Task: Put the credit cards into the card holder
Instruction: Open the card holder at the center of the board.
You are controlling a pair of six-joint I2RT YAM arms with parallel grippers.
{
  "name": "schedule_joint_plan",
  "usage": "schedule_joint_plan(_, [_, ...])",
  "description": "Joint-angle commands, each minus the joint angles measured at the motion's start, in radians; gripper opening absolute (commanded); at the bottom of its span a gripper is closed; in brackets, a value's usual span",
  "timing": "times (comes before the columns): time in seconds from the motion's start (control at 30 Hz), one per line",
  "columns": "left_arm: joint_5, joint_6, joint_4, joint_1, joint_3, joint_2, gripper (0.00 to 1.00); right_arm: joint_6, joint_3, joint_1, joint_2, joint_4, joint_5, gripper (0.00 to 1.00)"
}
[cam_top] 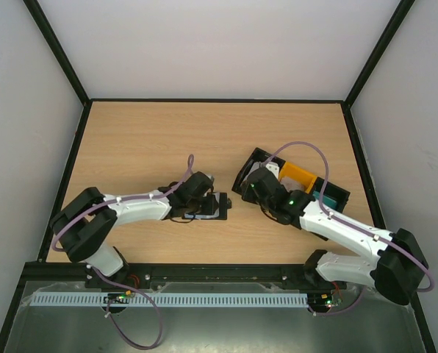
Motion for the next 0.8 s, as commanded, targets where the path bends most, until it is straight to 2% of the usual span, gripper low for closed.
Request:
schedule_joint_plan(0.0, [0.044,0.01,0.046,0.004,0.029,0.04,0.29,-0.036,0.029,-0.018,0.017,-0.049,-0.004,0.38])
schedule_joint_plan(0.2, [0.124,0.009,0.079,0.001,0.029,0.095,0.3,-0.065,0.043,-0.057,0.013,-0.059,-0.01,0.38])
schedule_joint_plan(0.3, [0.116,0.001,0.08,0.001,0.024,0.111,0.31,-0.147,0.068,-0.082,0.004,-0.038,-0.089,0.43])
schedule_joint_plan(0.53, [0.086,-0.004,0.082,0.002,0.022,0.154,0.33,-0.347,0.258,-0.124,0.112,-0.15,-0.202,0.48])
schedule_joint_plan(0.77, [0.073,0.016,0.065,0.016,0.047,0.055,0.38,-0.493,0.348,-0.263,0.177,-0.203,-0.285,0.48])
